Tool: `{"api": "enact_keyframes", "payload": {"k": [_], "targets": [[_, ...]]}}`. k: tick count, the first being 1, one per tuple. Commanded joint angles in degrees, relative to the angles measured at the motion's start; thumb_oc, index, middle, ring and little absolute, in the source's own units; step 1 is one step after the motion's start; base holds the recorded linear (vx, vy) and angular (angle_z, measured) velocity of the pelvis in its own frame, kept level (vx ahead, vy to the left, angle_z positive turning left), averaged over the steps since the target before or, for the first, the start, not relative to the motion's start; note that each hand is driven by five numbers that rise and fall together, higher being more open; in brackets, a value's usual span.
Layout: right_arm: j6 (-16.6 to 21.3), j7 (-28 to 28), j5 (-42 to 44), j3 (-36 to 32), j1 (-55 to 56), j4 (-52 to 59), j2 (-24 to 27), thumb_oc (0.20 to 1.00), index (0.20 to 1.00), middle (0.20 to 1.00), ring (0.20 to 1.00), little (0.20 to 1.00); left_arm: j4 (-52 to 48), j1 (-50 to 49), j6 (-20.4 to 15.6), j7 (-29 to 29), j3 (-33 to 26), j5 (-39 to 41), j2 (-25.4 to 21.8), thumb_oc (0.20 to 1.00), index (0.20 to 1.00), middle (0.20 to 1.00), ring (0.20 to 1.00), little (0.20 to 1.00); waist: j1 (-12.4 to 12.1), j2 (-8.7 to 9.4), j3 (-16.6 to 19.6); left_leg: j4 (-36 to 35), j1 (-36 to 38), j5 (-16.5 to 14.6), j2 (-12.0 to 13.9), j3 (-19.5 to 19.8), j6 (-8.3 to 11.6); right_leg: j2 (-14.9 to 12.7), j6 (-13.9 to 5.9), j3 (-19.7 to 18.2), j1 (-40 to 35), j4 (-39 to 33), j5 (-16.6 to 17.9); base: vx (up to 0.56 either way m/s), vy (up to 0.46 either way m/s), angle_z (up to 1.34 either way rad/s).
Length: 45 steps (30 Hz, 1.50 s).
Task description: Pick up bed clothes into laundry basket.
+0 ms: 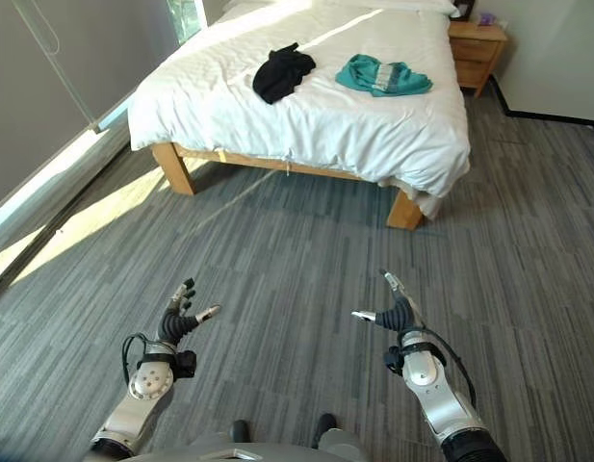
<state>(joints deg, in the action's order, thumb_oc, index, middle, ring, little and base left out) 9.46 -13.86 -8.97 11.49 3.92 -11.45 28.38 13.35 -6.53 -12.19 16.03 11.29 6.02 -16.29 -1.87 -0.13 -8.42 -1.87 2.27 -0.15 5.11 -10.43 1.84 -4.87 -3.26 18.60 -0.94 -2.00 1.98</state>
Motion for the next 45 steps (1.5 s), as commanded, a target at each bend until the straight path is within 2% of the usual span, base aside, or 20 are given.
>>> {"api": "enact_keyframes", "payload": {"k": [1,5,8,10,13,14,17,21,24,26,27,28,29,30,32,35,37,39,41,45], "targets": [[5.07,-0.56,0.19,-1.80,-3.37,5.44,1.47,1.000,1.000,1.000,1.000,1.000,-3.26,1.71,-4.64,0.15,-0.83,-1.04,-3.66,1.000,1.000,1.000,1.000,1.000,-1.47,1.20,0.47,-3.13,1.30,2.49,3.40,3.59,5.03,-5.51,-7.88,-1.47,-4.63,-1.91,-0.26,-0.03,-0.034,0.05],[4.64,-0.50,0.57,-0.60,-6.76,6.93,0.01,1.000,1.000,1.000,1.000,1.000,-2.96,3.09,-5.02,-0.21,-1.53,1.68,-4.36,1.000,1.000,1.000,1.000,1.000,-2.29,0.69,-1.86,-3.13,0.39,2.87,3.96,2.70,5.04,-5.94,-7.85,-0.30,1.38,4.62,-0.51,-0.05,-0.069,-0.05],[5.13,0.34,0.54,-0.45,-4.59,8.19,-0.44,1.000,1.000,1.000,1.000,1.000,-3.69,1.22,-5.10,-3.19,-1.54,4.54,-3.51,1.000,1.000,1.000,1.000,1.000,-2.85,1.63,-2.94,7.14,-2.75,0.17,4.55,2.75,5.14,-4.98,-5.74,-1.45,-0.41,1.39,-1.67,0.02,-0.149,-0.22],[5.67,0.04,1.33,-0.70,-3.25,9.08,0.51,1.000,1.000,1.000,1.000,1.000,-3.56,0.97,-5.21,-4.46,-0.19,6.23,-2.74,1.000,1.000,1.000,1.000,1.000,-4.81,1.89,-6.29,24.75,-11.01,6.77,6.42,4.51,6.48,-3.48,-2.77,-1.48,-4.38,-0.55,-3.08,0.05,-0.188,-0.25],[5.06,-0.36,0.93,-0.70,-3.49,8.16,1.04,1.000,1.000,1.000,1.000,1.000,-2.81,1.57,-4.94,-4.44,0.73,7.02,-2.27,1.000,1.000,1.000,1.000,1.000,-5.42,2.01,-7.64,31.15,-16.42,6.74,5.74,4.14,5.80,-2.46,-1.69,-1.18,-6.67,-1.60,-4.30,0.17,-0.139,-0.25],[4.58,-0.30,1.00,-0.48,-3.69,7.95,0.77,1.000,1.000,1.000,1.000,1.000,-2.87,1.65,-4.85,-4.59,0.81,8.09,-2.02,1.000,1.000,1.000,1.000,1.000,-6.22,2.07,-7.76,28.67,-20.30,3.98,2.24,3.22,4.33,-1.77,-1.77,-2.49,-8.07,-2.13,-5.25,0.18,0.019,-0.17],[4.43,-0.48,0.75,0.50,-4.77,7.23,0.49,1.000,1.000,1.000,1.000,1.000,-3.26,1.55,-4.76,-4.89,1.31,8.00,-2.13,1.000,1.000,1.000,1.000,1.000,-7.83,1.97,-7.01,20.20,-21.05,4.23,0.81,2.41,3.52,-1.00,-2.56,-4.61,-9.24,-2.78,-6.98,0.40,0.120,-0.45],[3.99,-1.00,-0.16,2.63,-7.79,4.65,0.35,1.000,1.000,1.000,1.000,1.000,-1.77,3.35,-4.61,-4.18,1.44,9.52,-1.85,1.000,1.000,1.000,1.000,1.000,-11.76,1.68,-6.21,-0.65,-22.62,10.84,2.04,5.22,5.12,-0.02,-4.33,-8.16,-15.14,-3.00,-11.44,0.45,0.091,-0.55],[4.31,0.27,-0.44,3.71,-7.20,4.32,-0.45,1.000,1.000,1.000,1.000,1.000,-2.62,2.90,-4.71,-3.83,1.14,9.15,-2.43,1.000,1.000,1.000,1.000,1.000,-13.04,2.91,-4.89,-0.21,-21.87,12.43,0.14,10.13,4.50,-0.24,-4.99,-10.74,-17.41,-1.45,-13.00,0.48,0.114,-0.70],[4.47,0.11,-1.56,4.69,-7.16,3.83,-1.36,1.000,1.000,1.000,1.000,1.000,-2.51,3.67,-4.52,-4.17,2.27,9.22,-3.05,1.000,1.000,1.000,1.000,1.000,-13.30,4.60,-5.10,0.99,-20.92,12.59,-1.45,10.50,2.39,-1.12,-6.20,-11.40,-15.70,6.47,-12.02,0.49,0.154,-0.72],[4.04,0.73,-2.31,6.36,-8.18,2.46,-2.96,1.000,1.000,1.000,1.000,1.000,-2.10,4.50,-4.40,-4.59,3.05,8.80,-4.24,1.000,1.000,1.000,1.000,1.000,-12.96,5.62,-5.50,1.27,-17.69,10.16,-2.86,10.37,-0.30,-3.30,-10.29,-13.62,-9.39,21.34,-3.27,0.40,0.166,-0.40],[4.05,0.72,-2.31,6.36,-8.18,2.42,-2.94,1.000,1.000,1.000,1.000,1.000,-2.07,4.51,-4.40,-4.59,3.07,8.81,-4.21,1.000,1.000,1.000,1.000,1.000,-12.96,5.84,-5.39,1.10,-17.60,9.82,-3.05,10.34,-0.23,-3.52,-10.33,-13.65,-9.25,21.67,-3.68,0.36,0.207,-0.35],[3.74,1.02,-2.43,7.03,-8.60,2.36,-3.26,1.000,1.000,1.000,1.000,1.000,-2.14,5.06,-4.17,-4.92,3.60,8.63,-4.64,1.000,1.000,1.000,1.000,1.000,-12.07,5.54,-5.81,0.72,-14.99,8.63,-3.30,10.81,-1.02,-3.99,-11.70,-14.22,-6.56,27.62,1.99,0.47,0.258,0.03],[3.57,1.47,-1.93,8.27,-9.70,3.73,-3.80,1.000,1.000,1.000,1.000,1.000,-3.43,7.21,-4.34,-4.73,5.68,7.67,-5.53,1.000,1.000,1.000,1.000,1.000,-8.87,1.88,-7.38,-0.65,-9.87,7.57,-1.64,14.42,-2.75,-1.16,-10.63,-17.44,3.34,42.62,7.88,0.66,0.303,0.26],[3.54,1.22,-2.75,7.88,-9.35,5.03,-3.59,1.000,1.000,1.000,1.000,1.000,-3.53,8.32,-4.48,-4.37,6.18,7.30,-4.99,1.000,1.000,1.000,1.000,1.000,-6.16,1.13,-8.07,-1.69,-6.07,5.47,-2.47,16.62,-3.44,1.26,-8.84,-17.65,9.80,46.02,2.80,0.63,0.172,0.66],[3.46,1.02,-3.10,7.16,-8.47,6.01,-3.33,1.000,1.000,1.000,1.000,1.000,-3.52,9.21,-4.64,-4.40,6.60,7.62,-4.28,1.000,1.000,1.000,1.000,1.000,-3.40,1.51,-7.99,-2.40,-2.69,2.90,-3.78,18.72,-3.07,1.49,-7.47,-16.35,13.28,37.20,1.19,0.45,0.000,0.82],[2.89,0.74,-1.64,6.17,-7.86,5.36,-4.17,1.000,1.000,1.000,1.000,1.000,-3.07,9.27,-4.42,-5.33,7.03,7.90,-4.29,1.000,1.000,1.000,1.000,1.000,-0.68,3.21,-7.06,-3.13,2.71,-2.89,-4.76,20.28,-1.20,-2.58,-6.86,-11.04,14.16,14.55,0.54,0.91,-0.151,0.77],[1.99,0.35,-2.13,5.75,-7.47,4.75,-4.80,1.000,1.000,1.000,1.000,1.000,-2.21,9.41,-4.25,-5.55,6.25,7.27,-4.22,1.000,1.000,1.000,1.000,1.000,0.46,3.79,-6.32,-3.13,6.33,-6.37,-4.34,20.88,0.07,-4.09,-8.10,-6.59,15.50,4.24,4.22,0.74,-0.173,0.77],[1.01,-0.04,-4.49,5.65,-7.06,4.13,-5.14,1.000,1.000,1.000,1.000,1.000,-1.63,8.82,-4.46,-5.52,5.03,6.45,-4.21,1.000,1.000,1.000,1.000,1.000,1.14,3.36,-6.05,-3.13,9.74,-9.48,-2.09,20.53,1.38,-5.18,-9.34,-1.60,16.86,0.71,7.71,0.63,-0.142,0.73],[0.45,0.22,-7.31,5.65,-5.49,4.86,-4.49,1.000,1.000,1.000,1.000,1.000,-1.62,7.25,-4.65,-6.13,4.64,6.62,-3.43,1.000,1.000,1.000,1.000,1.000,1.83,3.06,-4.19,-0.58,13.94,-11.73,-0.02,20.05,2.08,-3.95,-6.95,0.51,14.31,0.56,7.16,0.51,-0.094,0.21]]}}
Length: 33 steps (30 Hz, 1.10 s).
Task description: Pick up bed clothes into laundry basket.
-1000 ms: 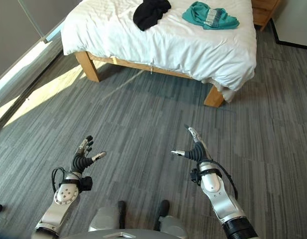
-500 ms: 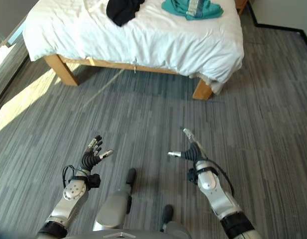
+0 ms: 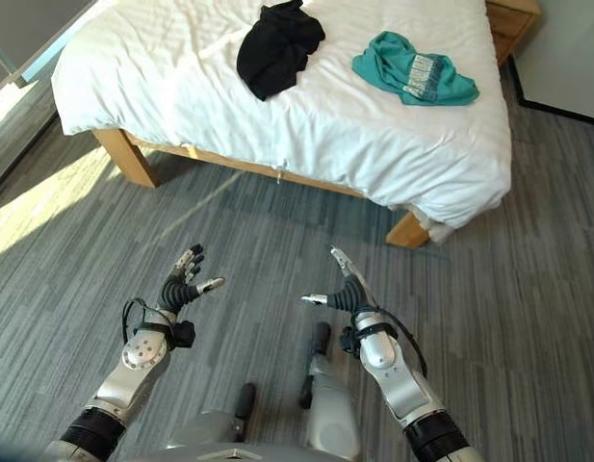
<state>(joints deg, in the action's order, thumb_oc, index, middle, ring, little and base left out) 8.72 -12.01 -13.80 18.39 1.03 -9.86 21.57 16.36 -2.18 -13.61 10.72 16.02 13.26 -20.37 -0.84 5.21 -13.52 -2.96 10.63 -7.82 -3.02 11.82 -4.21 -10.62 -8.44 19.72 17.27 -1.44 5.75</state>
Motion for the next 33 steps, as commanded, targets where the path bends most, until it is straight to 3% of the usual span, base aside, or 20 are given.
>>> {"api": "enact_keyframes", "payload": {"k": [1,2,3,4,5,7,8,10,13,15,16,17,19,20,23,26,27,28,30,33], "targets": [[1.01,-1.73,-2.61,-2.17,-0.93,3.63,2.65,1.000,1.000,1.000,1.000,1.000,-4.70,2.34,-3.14,-0.47,0.14,-0.66,1.48,1.000,1.000,1.000,1.000,1.000,1.38,-3.15,1.17,14.80,1.85,1.95,8.34,-4.65,11.38,3.35,0.34,-1.22,-7.00,0.52,2.14,0.29,-0.053,0.01],[1.00,-1.71,-2.61,-2.15,-0.92,3.65,2.61,1.000,1.000,1.000,1.000,1.000,-4.68,2.34,-3.14,-0.46,0.12,-0.66,1.44,1.000,1.000,1.000,1.000,1.000,1.41,-3.27,1.37,15.13,1.66,1.56,8.48,-4.62,11.35,3.53,0.18,-1.26,-7.03,0.38,1.86,0.42,-0.144,0.11],[0.66,-3.02,-2.82,-2.75,-1.09,3.64,3.18,1.000,1.000,1.000,1.000,1.000,-4.49,3.32,-2.83,-0.08,0.81,-0.28,1.68,1.000,1.000,1.000,1.000,1.000,0.74,-2.74,0.19,27.57,-4.22,6.33,8.23,-5.26,13.59,3.95,1.62,-1.35,-9.64,0.18,1.16,0.27,-0.199,0.01],[0.17,-4.62,-3.64,-3.75,-1.48,4.43,3.65,1.000,1.000,1.000,1.000,1.000,-4.98,4.23,-2.50,0.40,1.18,-0.04,1.42,1.000,1.000,1.000,1.000,1.000,-0.08,-1.51,-1.02,38.48,-9.20,9.65,7.63,-5.28,13.64,4.27,3.10,-1.75,-11.88,-0.16,0.07,0.51,-0.296,-0.36],[-1.15,-7.84,-6.91,-5.78,-2.15,5.48,5.57,1.000,1.000,1.000,1.000,1.000,-6.71,4.61,-2.80,1.52,1.39,-0.51,0.92,1.000,1.000,1.000,1.000,1.000,-2.19,0.04,-2.96,49.12,-17.81,6.43,6.09,-6.78,11.04,5.07,3.93,-3.75,-15.99,-1.73,-1.99,0.45,-0.205,-0.80],[-1.53,-9.44,-8.25,-6.88,-2.56,5.49,6.10,1.000,1.000,1.000,1.000,1.000,-7.21,5.34,-3.00,2.27,1.53,-1.01,0.68,1.000,1.000,1.000,1.000,1.000,-2.51,0.84,-3.12,49.68,-20.80,5.97,5.90,-8.10,10.20,4.63,3.85,-4.48,-16.67,-2.02,-2.42,0.28,-0.032,-1.06],[-2.54,-11.69,-10.18,-8.02,-3.91,4.94,7.44,1.000,1.000,1.000,1.000,1.000,-7.65,6.34,-2.94,3.07,1.61,-1.16,0.58,1.000,1.000,1.000,1.000,1.000,-3.25,0.57,-3.34,47.57,-23.50,4.02,7.51,-9.32,9.78,5.37,3.54,-5.10,-18.39,-2.60,-3.81,0.46,0.171,-1.03],[-3.97,-17.40,-12.93,-11.59,-8.36,4.67,9.47,1.000,1.000,1.000,1.000,1.000,-9.25,8.44,-3.71,4.10,2.46,-1.21,0.85,1.000,1.000,1.000,1.000,1.000,-5.31,-0.80,-2.83,29.55,-25.86,3.51,9.11,-12.52,8.60,6.58,2.65,-8.25,-22.20,-3.25,-6.49,0.64,0.311,-0.90],[-4.37,-21.22,-12.33,-13.15,-11.58,2.86,10.00,1.000,1.000,1.000,1.000,1.000,-9.30,8.84,-4.22,4.62,3.40,-1.35,1.23,1.000,1.000,1.000,1.000,1.000,-6.48,-1.87,-1.73,13.70,-24.14,9.43,9.90,-14.98,8.87,7.12,2.22,-9.17,-24.44,-3.56,-8.17,0.33,0.171,-0.84],[-7.31,-25.80,-16.03,-14.39,-15.67,1.62,12.10,1.000,1.000,1.000,1.000,1.000,-9.22,8.59,-3.72,4.48,4.29,-2.40,0.92,1.000,1.000,1.000,1.000,1.000,-7.48,-2.38,-1.23,8.88,-24.46,14.53,11.22,-20.22,9.50,7.62,2.36,-7.90,-27.67,-3.56,-10.51,0.50,0.200,-0.40],[-9.07,-27.26,-17.92,-15.77,-17.77,2.52,12.95,1.000,1.000,1.000,1.000,1.000,-9.78,7.02,-3.26,4.65,4.29,-2.32,0.54,1.000,1.000,1.000,1.000,1.000,-8.21,-1.78,0.04,6.08,-21.53,13.61,10.80,-23.00,8.16,8.14,2.12,-7.09,-28.91,-1.44,-11.74,0.51,0.189,-0.25],[-9.39,-27.34,-19.05,-15.54,-18.98,2.31,12.87,1.000,1.000,1.000,1.000,1.000,-9.51,6.34,-3.07,4.71,4.48,-2.35,0.27,1.000,1.000,1.000,1.000,1.000,-9.16,-1.28,0.27,5.33,-20.51,13.43,9.87,-22.14,7.58,7.70,1.62,-7.21,-28.47,2.04,-12.11,0.46,0.163,-0.31],[-10.43,-27.83,-20.46,-15.77,-21.75,1.83,12.94,1.000,1.000,1.000,1.000,1.000,-9.00,4.90,-2.64,4.18,5.01,-1.96,-0.90,1.000,1.000,1.000,1.000,1.000,-10.47,-0.23,0.21,3.63,-17.02,11.99,9.01,-21.62,6.42,6.14,-2.74,-5.14,-24.52,12.88,-10.25,0.26,0.033,-0.32],[-11.23,-27.42,-20.97,-14.83,-24.17,3.08,13.01,1.000,1.000,1.000,1.000,1.000,-8.90,3.96,-2.32,4.23,4.75,-1.64,-1.52,1.000,1.000,1.000,1.000,1.000,-10.03,-0.47,-0.36,2.70,-15.09,11.38,8.93,-20.92,5.77,4.42,-5.89,-5.85,-20.96,19.53,-6.29,0.19,0.033,-0.07],[-10.48,-27.80,-21.79,-14.32,-25.36,2.86,13.96,1.000,1.000,1.000,1.000,1.000,-8.83,2.37,-2.50,4.61,4.07,-1.58,-2.08,1.000,1.000,1.000,1.000,1.000,-9.52,-2.03,-0.54,-0.75,-12.33,11.81,9.89,-18.35,5.53,4.38,-6.55,-8.20,-14.28,27.31,-3.31,0.22,0.012,0.33],[-11.48,-24.98,-17.76,-10.49,-27.13,-9.71,19.75,1.000,1.000,1.000,1.000,1.000,-9.18,-0.29,-3.58,1.84,2.99,1.78,-3.46,1.000,1.000,1.000,1.000,1.000,-10.75,-0.43,-0.25,-1.29,-11.32,9.37,8.13,-14.15,7.03,1.01,-2.93,-7.33,-15.29,10.16,-7.86,0.37,-0.195,1.01],[-11.36,-25.12,-17.66,-10.27,-27.42,-10.06,19.77,1.000,1.000,1.000,1.000,1.000,-9.27,-0.34,-3.55,1.80,2.91,1.83,-3.47,1.000,1.000,1.000,1.000,1.000,-10.45,-0.49,-0.24,-1.37,-11.49,9.73,8.13,-13.90,7.05,1.08,-2.85,-7.01,-15.55,9.50,-7.36,0.18,-0.180,1.61],[-12.38,-25.34,-18.48,-9.43,-27.50,-13.71,20.01,1.000,1.000,1.000,1.000,1.000,-9.55,-3.16,-3.71,1.91,1.55,1.48,-3.99,1.000,1.000,1.000,1.000,1.000,-10.42,-0.07,-0.08,-1.68,-10.76,9.37,8.14,-13.82,7.16,0.28,-4.29,-8.04,-14.46,9.53,-3.33,0.14,-0.128,1.69],[-13.77,-23.14,-15.32,-4.32,-31.80,-27.76,18.27,1.000,1.000,1.000,1.000,1.000,-8.94,-4.67,-3.75,-0.42,1.45,4.25,-3.89,1.000,1.000,1.000,1.000,1.000,-12.78,-0.20,0.01,-1.54,-10.59,8.78,8.24,-12.63,8.05,-0.38,-3.79,-4.73,-15.33,5.48,-3.81,0.23,-0.144,1.07],[-15.41,-23.68,-13.86,-1.09,-35.96,-39.07,15.73,1.000,1.000,1.000,1.000,1.000,-10.10,-7.75,-3.68,-1.99,1.30,5.80,-4.57,1.000,1.000,1.000,1.000,1.000,-13.30,-1.12,0.72,-2.04,-11.30,8.83,8.38,-12.03,8.88,-0.52,-3.51,-1.96,-16.92,1.33,-3.19,0.16,-0.040,0.44]]}}
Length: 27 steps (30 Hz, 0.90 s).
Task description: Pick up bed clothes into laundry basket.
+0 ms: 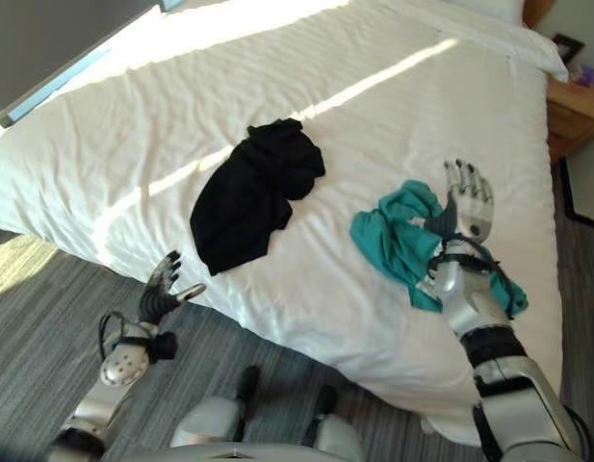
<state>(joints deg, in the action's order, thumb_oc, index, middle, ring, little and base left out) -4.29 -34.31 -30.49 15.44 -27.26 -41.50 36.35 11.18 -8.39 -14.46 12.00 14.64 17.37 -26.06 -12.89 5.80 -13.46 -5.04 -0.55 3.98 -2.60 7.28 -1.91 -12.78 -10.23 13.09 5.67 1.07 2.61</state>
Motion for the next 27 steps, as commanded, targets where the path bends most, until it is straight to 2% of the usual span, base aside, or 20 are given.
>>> {"api": "enact_keyframes", "payload": {"k": [1,2,7,8,10,12,14,15,17,19,21,24,25,26,27], "targets": [[-2.24,-1.59,2.99,2.26,-8.14,-7.98,0.75,1.000,1.000,1.000,1.000,1.000,-5.04,-1.68,-2.76,-3.31,2.45,1.75,1.11,1.000,1.000,1.000,1.000,1.000,-0.88,-1.69,0.76,0.04,-0.24,-2.95,8.00,-7.29,6.62,1.75,-1.69,4.91,-5.50,-1.60,0.15,0.07,0.005,0.41],[-2.58,-1.34,4.54,3.34,-9.90,-12.57,-1.08,1.000,1.000,1.000,1.000,1.000,-3.81,-1.76,-2.46,-3.23,3.18,1.39,0.87,1.000,1.000,1.000,1.000,1.000,-1.64,-2.76,0.51,0.04,-1.59,-2.19,8.29,-6.91,7.37,1.50,-1.75,6.19,-5.99,-3.79,0.81,-0.01,0.003,0.22],[-0.88,-0.08,11.59,4.03,-11.85,-23.14,-4.43,1.000,1.000,1.000,1.000,1.000,0.87,0.89,-2.70,-0.85,2.29,0.79,1.57,1.000,1.000,1.000,1.000,1.000,-2.36,-4.71,-0.77,0.04,-5.79,-0.73,8.61,-5.73,8.73,1.66,-1.49,7.98,-5.15,-5.52,0.87,-0.07,0.018,0.21],[-0.33,2.20,14.18,3.51,-10.27,-27.35,-5.41,0.200,0.200,0.200,0.200,0.200,3.33,2.50,-2.82,1.48,-0.42,-2.34,0.55,1.000,1.000,1.000,1.000,1.000,-2.62,-5.55,-0.84,0.04,-6.68,-0.59,8.57,-5.45,9.03,1.70,-1.45,8.59,-4.95,-5.66,0.66,0.00,0.000,0.00],[0.67,4.00,16.50,2.35,-8.07,-28.69,-5.54,0.200,0.200,0.200,0.200,0.200,6.90,4.59,-1.01,6.30,-5.40,-8.90,-1.44,1.000,1.000,1.000,1.000,1.000,-2.30,-5.96,-0.53,0.04,-6.71,-0.99,8.71,-5.14,9.39,1.92,-1.42,9.00,-5.29,-5.74,0.01,0.04,0.026,0.05],[2.24,5.19,18.51,0.50,-3.59,-26.11,-5.15,0.200,0.200,0.200,0.200,0.200,9.86,8.89,3.08,12.43,-11.39,-21.00,-6.21,1.000,1.000,1.000,1.000,1.000,-1.37,-6.03,0.01,0.04,-6.40,-1.37,8.56,-5.28,9.50,1.95,-1.51,8.80,-5.68,-5.87,-0.27,0.08,0.041,0.16],[3.01,6.29,18.75,-2.09,1.72,-21.36,-3.53,0.200,0.200,0.200,0.200,0.200,10.83,12.52,5.65,16.27,-17.37,-26.55,-9.68,1.000,1.000,1.000,1.000,1.000,0.00,-5.76,0.53,0.04,-5.89,-1.82,8.59,-5.73,9.51,1.81,-1.65,8.29,-6.12,-5.89,-0.33,0.05,0.044,0.11],[2.88,6.34,18.69,-2.29,1.89,-21.11,-3.50,0.200,0.200,0.200,0.200,0.200,10.80,12.61,5.71,16.29,-17.29,-26.61,-9.70,1.000,1.000,1.000,1.000,1.000,-0.02,-5.65,0.61,0.04,-6.25,-1.39,8.42,-5.68,9.39,1.67,-1.66,8.34,-5.86,-5.99,0.06,0.03,0.042,0.03],[3.76,8.06,16.23,-6.78,9.85,-12.17,1.92,0.200,0.200,0.200,0.200,0.200,13.38,19.48,7.96,19.74,-21.11,-30.93,-14.51,1.000,1.000,1.000,1.000,1.000,3.20,-4.66,1.79,0.04,-5.19,-2.21,8.56,-6.71,9.09,1.53,-2.03,7.27,-6.29,-5.98,0.31,0.09,0.049,0.02],[3.73,8.54,15.30,-7.81,11.96,-11.81,3.32,0.200,0.200,0.200,0.200,0.200,15.05,21.78,8.05,19.89,-20.72,-30.54,-15.21,1.000,1.000,1.000,1.000,1.000,3.68,-4.22,2.18,0.04,-4.96,-2.42,8.49,-7.12,8.88,1.42,-2.17,6.74,-6.26,-6.00,0.43,0.07,0.040,-0.07],[3.44,10.00,14.84,-8.14,14.08,-16.73,4.71,0.200,0.200,0.200,0.200,0.200,20.65,26.35,7.64,18.73,-17.33,-29.18,-15.57,1.000,1.000,1.000,1.000,1.000,6.28,-3.29,3.03,0.04,-3.85,-3.05,8.60,-8.28,8.61,1.37,-2.57,5.25,-6.38,-6.07,0.77,0.08,0.089,-0.26],[3.16,10.07,14.10,-7.20,15.58,-22.34,3.19,0.200,0.200,0.200,0.200,0.200,29.22,31.70,9.00,19.39,-11.47,-30.10,-13.12,1.000,1.000,1.000,1.000,1.000,8.50,-2.31,3.02,0.04,-2.90,-3.56,8.75,-9.99,8.40,1.22,-2.94,3.67,-5.78,-6.07,1.40,0.05,0.091,-0.36],[3.22,10.01,14.10,-7.38,15.58,-22.45,3.12,0.200,0.200,0.200,0.200,0.200,29.75,32.26,8.81,19.53,-11.06,-30.04,-13.13,1.000,1.000,1.000,1.000,1.000,8.22,-2.24,2.94,0.04,-2.87,-3.59,8.75,-10.10,8.39,1.22,-2.95,3.57,-5.75,-6.07,1.40,-0.03,0.066,-0.51],[3.12,9.76,13.62,-5.90,16.37,-24.69,1.72,0.200,0.200,0.200,0.200,0.200,34.34,36.59,9.39,19.91,-7.20,-30.42,-11.50,1.000,1.000,1.000,1.000,1.000,10.05,-1.62,2.44,0.04,-3.08,-3.64,8.79,-10.92,8.40,1.28,-3.23,2.81,-4.90,-6.07,1.93,-0.03,0.052,-0.44],[3.16,9.71,13.64,-6.07,16.34,-24.79,1.65,0.200,0.200,0.200,0.200,0.200,34.81,37.10,9.22,20.02,-6.84,-30.35,-11.49,1.000,1.000,1.000,1.000,1.000,9.83,-1.55,2.39,0.04,-3.12,-3.65,8.79,-10.99,8.39,1.27,-3.24,2.74,-4.82,-6.07,1.94,-0.06,0.063,-0.29]]}}
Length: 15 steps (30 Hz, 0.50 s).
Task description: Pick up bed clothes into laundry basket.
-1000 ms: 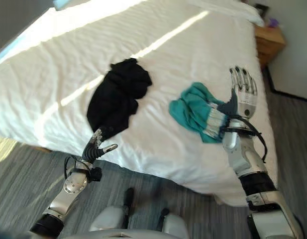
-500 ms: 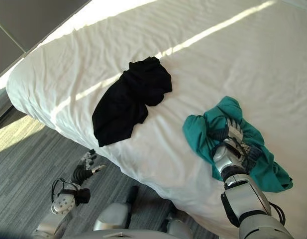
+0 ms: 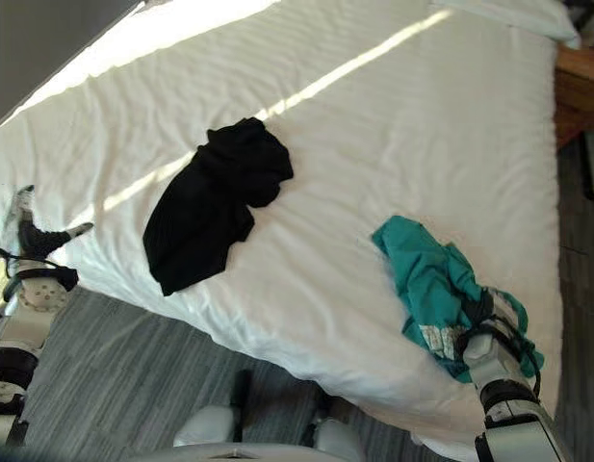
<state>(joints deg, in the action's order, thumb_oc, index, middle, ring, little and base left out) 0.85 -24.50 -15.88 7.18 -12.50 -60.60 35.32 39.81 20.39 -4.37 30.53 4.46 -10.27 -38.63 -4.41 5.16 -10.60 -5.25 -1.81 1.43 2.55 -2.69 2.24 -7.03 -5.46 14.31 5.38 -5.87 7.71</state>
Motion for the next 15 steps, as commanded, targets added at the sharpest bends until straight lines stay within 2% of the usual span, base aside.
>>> {"api": "enact_keyframes", "payload": {"k": [1,2,5,8,12,13,15], "targets": [[-1.97,-0.30,-1.00,2.68,1.99,-6.69,1.81,0.200,0.200,0.200,0.200,0.200,8.32,10.88,-0.74,1.40,5.36,-2.85,1.20,1.000,1.000,1.000,1.000,1.000,2.01,-0.65,-0.91,0.25,-2.19,-1.05,3.61,-1.38,4.22,-4.45,-8.15,1.24,-3.80,0.87,-2.79,-0.14,0.060,-0.41],[-1.82,-0.69,-0.99,4.15,2.55,-8.01,0.47,0.200,0.200,0.200,0.200,0.200,13.50,16.31,0.01,1.52,9.67,-3.53,1.70,1.000,1.000,1.000,1.000,1.000,3.52,-0.22,-2.17,0.25,-3.18,-0.74,3.78,-2.01,4.20,-4.41,-8.34,0.53,-2.21,0.87,-2.09,-0.21,0.079,-0.42],[-1.84,-2.18,-2.37,8.02,1.80,-9.23,-1.57,0.200,0.200,0.200,0.200,0.200,21.97,26.74,1.34,2.64,17.18,-6.35,2.34,1.000,1.000,1.000,1.000,1.000,5.44,0.83,-5.35,0.25,-5.78,0.31,4.33,-2.61,4.31,-4.51,-8.58,-0.32,0.95,0.87,-0.75,-0.19,0.073,-0.45],[-1.67,-3.11,-3.28,10.04,2.06,-9.61,-3.47,0.200,0.200,0.200,0.200,0.200,24.50,33.17,1.60,4.14,20.70,-7.37,2.60,1.000,1.000,1.000,1.000,1.000,6.58,1.48,-7.12,0.25,-7.92,0.80,4.54,-2.49,4.43,-4.81,-8.83,-0.56,2.94,0.87,0.14,-0.12,0.032,-0.19],[-1.72,-3.55,-2.83,12.41,4.60,-11.76,-9.22,0.200,0.200,0.200,0.200,0.200,24.62,40.12,0.73,5.73,24.46,-6.25,6.89,1.000,1.000,1.000,1.000,1.000,8.67,1.96,-8.18,0.25,-10.62,1.18,4.27,-2.34,4.34,-5.87,-9.11,-1.08,5.52,0.87,1.13,-0.08,0.050,0.08],[-1.98,-3.39,-2.53,12.60,4.70,-12.25,-9.98,0.200,0.200,0.200,0.200,0.200,24.78,39.94,0.48,5.11,24.82,-6.04,7.80,0.200,0.200,0.200,0.200,0.200,8.84,1.97,-8.17,0.25,-10.40,1.09,4.19,-2.70,4.32,-6.09,-9.28,-1.04,5.58,0.87,1.30,-0.02,0.068,-0.05],[-2.23,-2.91,-1.63,12.87,3.87,-12.74,-10.49,0.200,0.200,0.200,0.200,0.200,26.20,37.59,-0.05,3.28,24.58,-5.34,9.29,0.200,0.200,0.200,0.200,0.200,9.04,1.89,-7.85,0.25,-9.43,0.77,4.05,-3.64,4.32,-6.28,-9.50,-1.42,5.47,0.87,1.67,-0.01,0.076,-0.09]]}}
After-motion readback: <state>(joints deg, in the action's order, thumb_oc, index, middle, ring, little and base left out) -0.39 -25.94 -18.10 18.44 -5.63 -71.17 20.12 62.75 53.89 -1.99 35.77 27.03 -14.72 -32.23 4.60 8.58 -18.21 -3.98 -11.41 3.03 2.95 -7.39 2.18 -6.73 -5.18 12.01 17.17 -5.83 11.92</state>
